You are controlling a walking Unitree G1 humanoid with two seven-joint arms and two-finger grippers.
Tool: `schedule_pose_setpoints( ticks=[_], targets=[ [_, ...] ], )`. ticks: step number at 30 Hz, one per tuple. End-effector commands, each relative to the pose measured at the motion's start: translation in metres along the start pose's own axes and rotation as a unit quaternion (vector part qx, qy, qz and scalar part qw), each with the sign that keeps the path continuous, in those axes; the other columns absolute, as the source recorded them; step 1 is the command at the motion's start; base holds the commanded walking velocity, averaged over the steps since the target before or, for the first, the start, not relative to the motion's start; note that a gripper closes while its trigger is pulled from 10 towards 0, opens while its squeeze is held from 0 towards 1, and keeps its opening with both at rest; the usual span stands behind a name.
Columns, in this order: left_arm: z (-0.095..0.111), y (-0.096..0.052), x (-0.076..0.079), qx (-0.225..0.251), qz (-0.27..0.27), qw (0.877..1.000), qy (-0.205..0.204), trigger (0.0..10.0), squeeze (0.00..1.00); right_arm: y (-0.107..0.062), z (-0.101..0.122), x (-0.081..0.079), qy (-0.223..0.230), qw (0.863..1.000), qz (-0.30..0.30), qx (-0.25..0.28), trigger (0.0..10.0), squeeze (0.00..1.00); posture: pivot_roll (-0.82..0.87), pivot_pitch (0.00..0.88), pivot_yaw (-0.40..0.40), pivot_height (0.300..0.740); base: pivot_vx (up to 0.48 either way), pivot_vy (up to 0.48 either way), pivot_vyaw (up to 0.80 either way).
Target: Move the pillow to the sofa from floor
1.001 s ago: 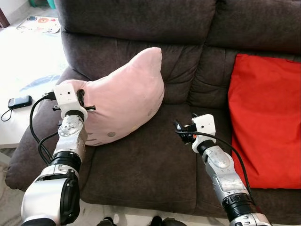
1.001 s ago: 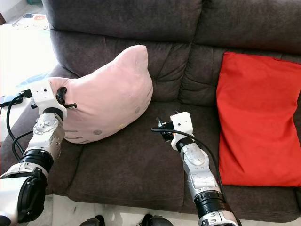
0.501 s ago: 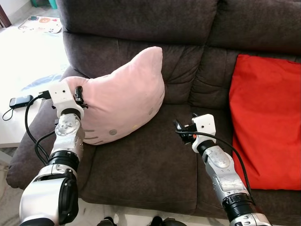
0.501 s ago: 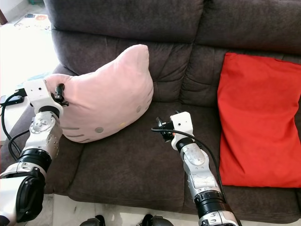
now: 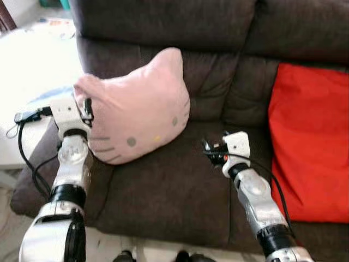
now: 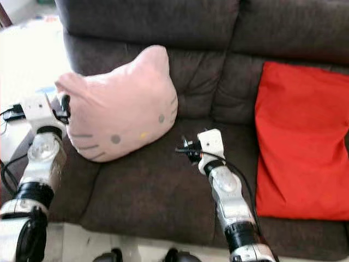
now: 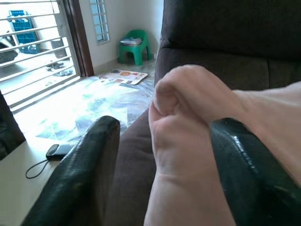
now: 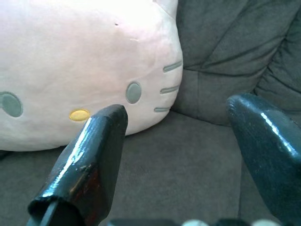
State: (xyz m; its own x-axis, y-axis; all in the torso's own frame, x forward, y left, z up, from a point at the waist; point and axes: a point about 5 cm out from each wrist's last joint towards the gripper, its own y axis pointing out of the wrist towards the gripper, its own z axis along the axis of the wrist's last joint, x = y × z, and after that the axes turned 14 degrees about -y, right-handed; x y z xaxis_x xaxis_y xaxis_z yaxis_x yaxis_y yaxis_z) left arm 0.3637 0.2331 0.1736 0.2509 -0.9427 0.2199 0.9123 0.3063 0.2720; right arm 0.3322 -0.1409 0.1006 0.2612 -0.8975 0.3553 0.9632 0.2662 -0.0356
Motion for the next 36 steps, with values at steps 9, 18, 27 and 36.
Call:
schedule_pose_setpoints(
  ticks=[9, 18, 27, 36],
  targets=[
    [-0.023, -0.049, -0.003, -0.004, -0.062, 0.996, 0.063, 10.0, 0.0, -0.013, -0.01, 0.015, 0.05, 0.996, -0.078, 0.016, 10.0, 0.0, 0.08, 0.174, -0.025, 0.74, 0.0, 0.0, 0.0],
    [-0.047, -0.077, -0.003, -0.056, -0.059, 0.994, 0.08, 10.0, 0.0, -0.028, -0.04, 0.021, 0.114, 0.982, -0.15, -0.029, 10.0, 0.0, 0.09, 0.144, -0.018, 0.74, 0.0, 0.0, 0.0],
    [-0.086, -0.097, -0.01, -0.155, -0.071, 0.981, 0.095, 10.0, 0.0, -0.041, -0.068, 0.0, 0.135, 0.98, -0.123, -0.074, 10.0, 0.0, 0.08, 0.123, -0.011, 0.74, 0.0, 0.0, 0.0],
    [-0.118, -0.121, -0.034, -0.256, -0.07, 0.957, 0.119, 10.0, 0.0, -0.082, -0.123, 0.015, 0.113, 0.96, -0.144, -0.21, 10.0, 0.0, 0.08, 0.088, -0.011, 0.74, 0.0, 0.0, 0.0]
  ],
)
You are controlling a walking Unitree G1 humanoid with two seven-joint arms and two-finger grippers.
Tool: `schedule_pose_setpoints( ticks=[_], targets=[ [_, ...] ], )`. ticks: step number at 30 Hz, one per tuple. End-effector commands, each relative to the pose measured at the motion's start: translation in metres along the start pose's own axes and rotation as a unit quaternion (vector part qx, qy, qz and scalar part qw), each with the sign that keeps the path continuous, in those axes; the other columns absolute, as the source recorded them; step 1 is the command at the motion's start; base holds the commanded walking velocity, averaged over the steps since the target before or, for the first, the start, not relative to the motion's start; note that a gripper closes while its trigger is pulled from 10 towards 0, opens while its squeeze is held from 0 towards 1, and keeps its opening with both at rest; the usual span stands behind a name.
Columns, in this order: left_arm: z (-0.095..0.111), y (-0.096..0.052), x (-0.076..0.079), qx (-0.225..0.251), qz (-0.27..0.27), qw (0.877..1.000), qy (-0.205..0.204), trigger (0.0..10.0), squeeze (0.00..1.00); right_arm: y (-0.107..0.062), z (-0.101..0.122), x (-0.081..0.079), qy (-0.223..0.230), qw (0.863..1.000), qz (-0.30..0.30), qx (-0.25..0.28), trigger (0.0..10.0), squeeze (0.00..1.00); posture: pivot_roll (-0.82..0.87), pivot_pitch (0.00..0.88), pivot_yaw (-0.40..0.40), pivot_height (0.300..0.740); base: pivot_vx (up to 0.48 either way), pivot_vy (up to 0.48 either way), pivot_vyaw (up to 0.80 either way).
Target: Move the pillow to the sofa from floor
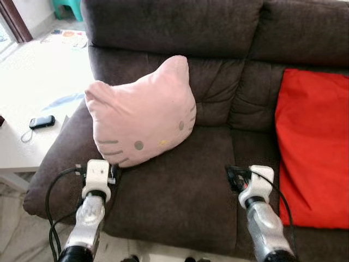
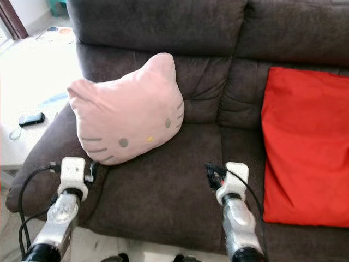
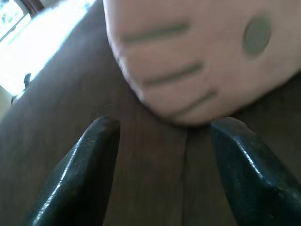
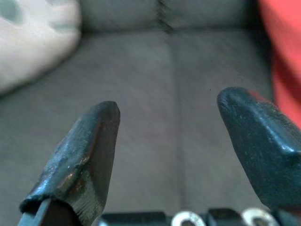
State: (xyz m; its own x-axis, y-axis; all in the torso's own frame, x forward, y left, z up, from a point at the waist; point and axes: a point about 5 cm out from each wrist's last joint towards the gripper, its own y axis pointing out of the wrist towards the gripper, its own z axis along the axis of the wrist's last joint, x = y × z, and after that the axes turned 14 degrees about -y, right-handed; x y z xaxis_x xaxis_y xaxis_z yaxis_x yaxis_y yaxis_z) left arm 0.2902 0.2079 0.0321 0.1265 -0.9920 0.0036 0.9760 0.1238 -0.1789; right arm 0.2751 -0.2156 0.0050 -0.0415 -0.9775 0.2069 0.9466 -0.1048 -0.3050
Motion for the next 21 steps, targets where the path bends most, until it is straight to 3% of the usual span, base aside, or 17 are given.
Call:
schedule_pose_setpoints(
  ticks=[1, 2, 5, 9, 15, 18, 21],
  targets=[
    [-0.015, -0.006, -0.008, -0.035, 0.009, 0.999, 0.011, 10.0, 0.0, -0.008, -0.02, 0.005, 0.008, 0.999, -0.011, -0.044, 10.0, 0.0, 0.08, 0.086, -0.009, 0.74, 0.0, 0.0, 0.0],
    [-0.026, -0.01, -0.013, -0.061, 0.02, 0.998, 0.0, 10.0, 0.0, -0.013, -0.034, 0.011, 0.018, 0.996, -0.023, -0.085, 10.0, 0.0, 0.08, 0.085, -0.009, 0.74, 0.0, 0.0, 0.0],
    [-0.045, -0.018, -0.014, -0.109, 0.024, 0.994, 0.006, 10.0, 0.0, -0.021, -0.052, 0.013, 0.025, 0.99, -0.025, -0.137, 10.0, 0.0, 0.08, 0.065, -0.011, 0.74, 0.0, 0.0, 0.0],
    [-0.058, -0.025, -0.017, -0.146, 0.031, 0.989, 0.007, 10.0, 0.0, -0.03, -0.067, 0.008, 0.009, 0.985, -0.011, -0.174, 10.0, 0.0, 0.07, 0.04, -0.01, 0.74, 0.0, 0.0, 0.0],
    [-0.079, -0.038, -0.023, -0.21, 0.038, 0.977, 0.002, 10.0, 0.0, -0.056, -0.1, 0.01, -0.007, 0.966, -0.007, -0.258, 10.0, 0.0, 0.09, 0.015, -0.011, 0.74, 0.0, 0.0, 0.0],
    [-0.094, -0.051, -0.03, -0.253, 0.051, 0.966, -0.001, 10.0, 0.0, -0.071, -0.115, 0.006, -0.028, 0.956, 0.019, -0.293, 10.0, 0.0, 0.08, 0.004, -0.004, 0.74, 0.0, 0.0, 0.0],
    [-0.102, -0.059, -0.034, -0.276, 0.062, 0.959, -0.01, 10.0, 0.0, -0.08, -0.124, 0.003, -0.02, 0.948, 0.032, -0.315, 10.0, 0.0, 0.07, 0.0, -0.001, 0.74, 0.0, 0.0, 0.0]
  ],
)
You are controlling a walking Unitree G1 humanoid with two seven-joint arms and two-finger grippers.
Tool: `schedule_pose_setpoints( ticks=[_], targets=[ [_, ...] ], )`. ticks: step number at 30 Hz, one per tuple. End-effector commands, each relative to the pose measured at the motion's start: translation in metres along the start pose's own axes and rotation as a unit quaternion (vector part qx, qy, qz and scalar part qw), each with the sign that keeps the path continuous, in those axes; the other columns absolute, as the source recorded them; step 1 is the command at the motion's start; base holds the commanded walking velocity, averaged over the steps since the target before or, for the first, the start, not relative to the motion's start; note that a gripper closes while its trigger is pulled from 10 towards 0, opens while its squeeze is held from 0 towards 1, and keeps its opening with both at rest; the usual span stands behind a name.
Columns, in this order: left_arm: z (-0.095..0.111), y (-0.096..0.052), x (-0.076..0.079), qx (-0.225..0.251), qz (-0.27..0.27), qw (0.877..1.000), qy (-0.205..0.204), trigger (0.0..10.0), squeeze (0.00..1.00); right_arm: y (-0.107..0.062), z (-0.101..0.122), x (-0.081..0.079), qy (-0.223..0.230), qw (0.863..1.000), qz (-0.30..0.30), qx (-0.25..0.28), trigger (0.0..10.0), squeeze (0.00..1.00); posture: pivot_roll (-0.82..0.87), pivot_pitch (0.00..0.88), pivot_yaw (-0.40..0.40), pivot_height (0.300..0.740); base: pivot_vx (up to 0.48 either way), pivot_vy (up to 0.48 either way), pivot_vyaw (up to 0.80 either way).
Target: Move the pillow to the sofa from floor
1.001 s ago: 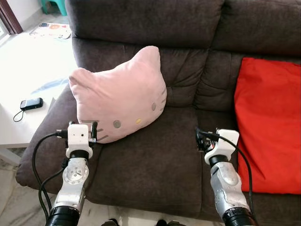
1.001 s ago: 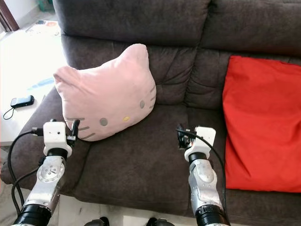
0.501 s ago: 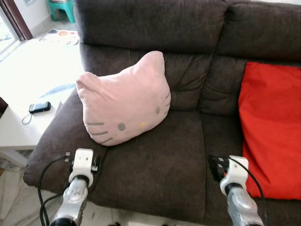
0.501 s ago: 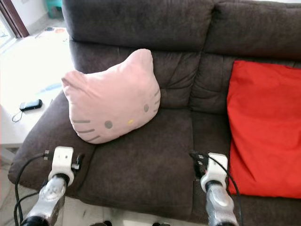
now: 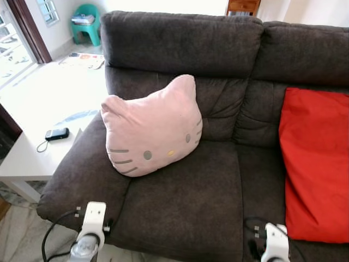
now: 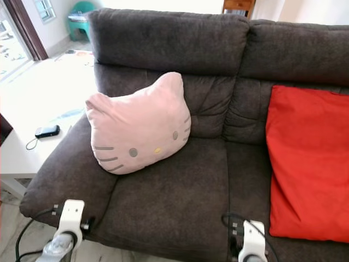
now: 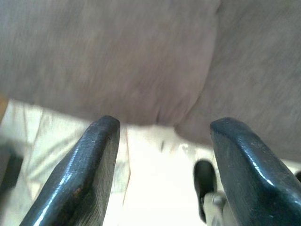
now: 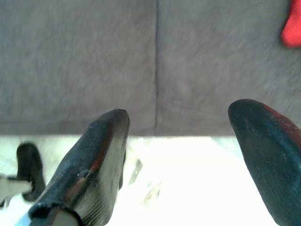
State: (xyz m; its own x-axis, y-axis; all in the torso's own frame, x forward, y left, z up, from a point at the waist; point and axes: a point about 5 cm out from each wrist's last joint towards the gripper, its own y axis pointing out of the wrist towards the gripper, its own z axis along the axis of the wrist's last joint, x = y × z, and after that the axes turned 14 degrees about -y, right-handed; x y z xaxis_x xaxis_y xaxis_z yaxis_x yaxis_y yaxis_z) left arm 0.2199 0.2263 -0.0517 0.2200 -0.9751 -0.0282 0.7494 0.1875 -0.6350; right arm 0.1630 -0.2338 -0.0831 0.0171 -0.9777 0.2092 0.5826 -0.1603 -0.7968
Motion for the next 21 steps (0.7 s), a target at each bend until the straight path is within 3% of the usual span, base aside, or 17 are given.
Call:
schedule_pose_setpoints(
  ticks=[1, 6, 21],
  targets=[
    [-0.015, -0.004, -0.009, -0.037, 0.017, 0.999, -0.014, 10.0, 0.0, -0.002, -0.01, -0.004, -0.004, 1.0, 0.013, -0.015, 10.0, 0.0, 0.07, 0.0, 0.001, 0.74, 0.0, 0.0, 0.0],
    [-0.023, -0.006, -0.01, -0.055, 0.017, 0.998, -0.013, 10.0, 0.0, -0.003, -0.014, -0.008, -0.007, 1.0, 0.017, -0.019, 10.0, 0.0, 0.07, 0.0, 0.003, 0.74, 0.0, 0.0, 0.0],
    [-0.027, -0.007, -0.008, -0.071, 0.013, 0.997, -0.019, 10.0, 0.0, 0.001, 0.006, -0.023, -0.01, 0.999, 0.047, 0.014, 10.0, 0.0, 0.06, 0.081, 0.01, 0.74, 0.0, 0.0, 0.0]
  ],
)
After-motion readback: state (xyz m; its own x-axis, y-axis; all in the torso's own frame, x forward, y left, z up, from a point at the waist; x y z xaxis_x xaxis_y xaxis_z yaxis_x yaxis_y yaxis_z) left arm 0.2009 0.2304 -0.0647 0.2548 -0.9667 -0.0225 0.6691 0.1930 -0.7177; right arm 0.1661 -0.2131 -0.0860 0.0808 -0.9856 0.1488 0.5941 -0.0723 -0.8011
